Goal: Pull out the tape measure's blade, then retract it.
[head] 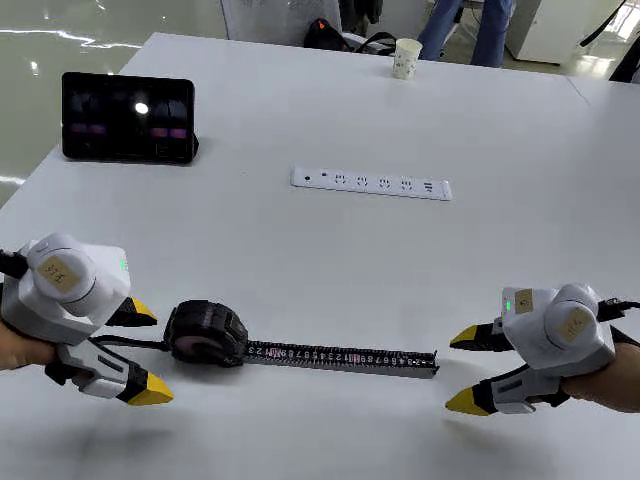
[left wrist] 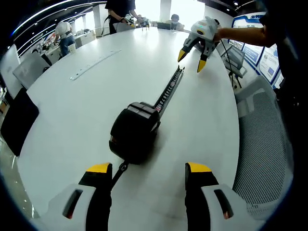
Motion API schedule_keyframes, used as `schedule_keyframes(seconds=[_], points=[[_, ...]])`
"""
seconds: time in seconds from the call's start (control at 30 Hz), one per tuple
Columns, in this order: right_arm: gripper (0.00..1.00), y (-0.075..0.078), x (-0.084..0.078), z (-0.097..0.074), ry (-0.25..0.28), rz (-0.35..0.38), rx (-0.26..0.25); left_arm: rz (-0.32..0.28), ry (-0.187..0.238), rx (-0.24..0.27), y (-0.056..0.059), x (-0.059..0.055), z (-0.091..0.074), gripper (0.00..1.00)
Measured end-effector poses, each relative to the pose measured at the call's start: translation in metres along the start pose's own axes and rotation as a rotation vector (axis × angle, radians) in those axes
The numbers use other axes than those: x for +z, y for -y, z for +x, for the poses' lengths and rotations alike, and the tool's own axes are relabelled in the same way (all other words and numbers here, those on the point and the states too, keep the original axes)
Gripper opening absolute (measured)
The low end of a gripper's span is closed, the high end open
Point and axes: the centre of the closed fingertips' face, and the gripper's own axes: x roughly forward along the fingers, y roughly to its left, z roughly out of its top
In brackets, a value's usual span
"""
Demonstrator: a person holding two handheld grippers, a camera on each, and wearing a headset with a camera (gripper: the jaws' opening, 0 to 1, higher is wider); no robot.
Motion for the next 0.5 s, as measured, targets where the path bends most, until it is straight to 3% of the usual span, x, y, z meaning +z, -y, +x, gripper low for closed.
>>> schedule_keyframes(seconds=[0.23,0.5], points=[[0.49,-0.009,-0.001,-0.005,0.020,0.032,-0.026,-0.052,0.048,0.035,0.008,-0.001,-0.002,0.62],[0.52,-0.019,0.004,-0.008,0.049,0.065,-0.053,-0.121,0.104,0.042,0.019,-0.002,-0.001,0.65]])
